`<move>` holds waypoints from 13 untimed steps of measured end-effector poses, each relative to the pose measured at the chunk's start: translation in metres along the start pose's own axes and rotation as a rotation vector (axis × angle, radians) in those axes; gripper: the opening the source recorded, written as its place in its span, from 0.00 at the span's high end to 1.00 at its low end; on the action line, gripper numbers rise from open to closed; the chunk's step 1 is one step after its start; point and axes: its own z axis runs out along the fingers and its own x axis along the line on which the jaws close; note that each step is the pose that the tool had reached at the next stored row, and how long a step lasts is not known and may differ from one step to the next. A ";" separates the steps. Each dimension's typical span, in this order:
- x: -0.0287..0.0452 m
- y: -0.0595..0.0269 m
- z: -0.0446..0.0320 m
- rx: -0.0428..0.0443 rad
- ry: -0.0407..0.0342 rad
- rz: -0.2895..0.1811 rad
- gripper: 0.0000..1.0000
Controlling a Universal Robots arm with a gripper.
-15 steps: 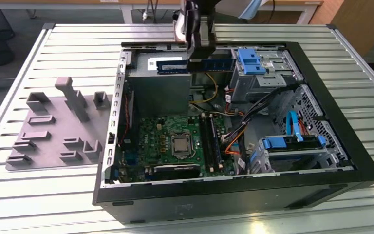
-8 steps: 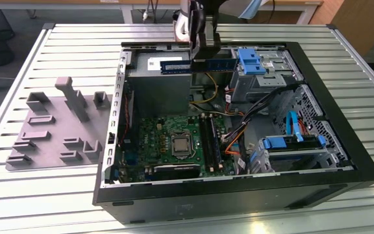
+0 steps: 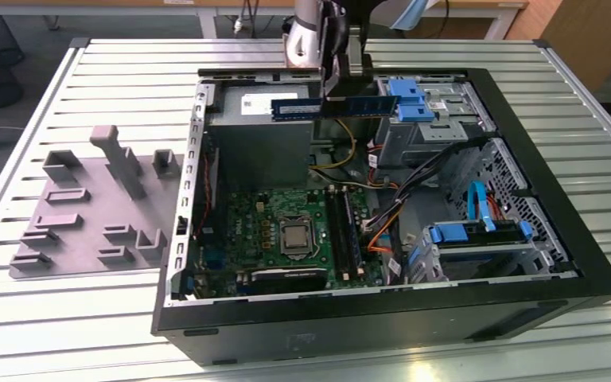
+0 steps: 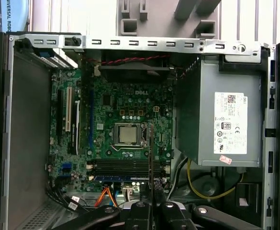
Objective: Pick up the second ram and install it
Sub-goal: 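Pick up the second ram and move it above second insertion slot, then insert the second ram into the second slot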
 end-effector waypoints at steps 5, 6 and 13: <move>-0.0001 -0.0004 0.0000 0.0000 0.0000 0.000 0.86; -0.0001 -0.0004 0.0000 0.0000 0.0000 0.000 0.86; -0.0001 -0.0005 0.0000 0.0001 0.0000 0.000 0.86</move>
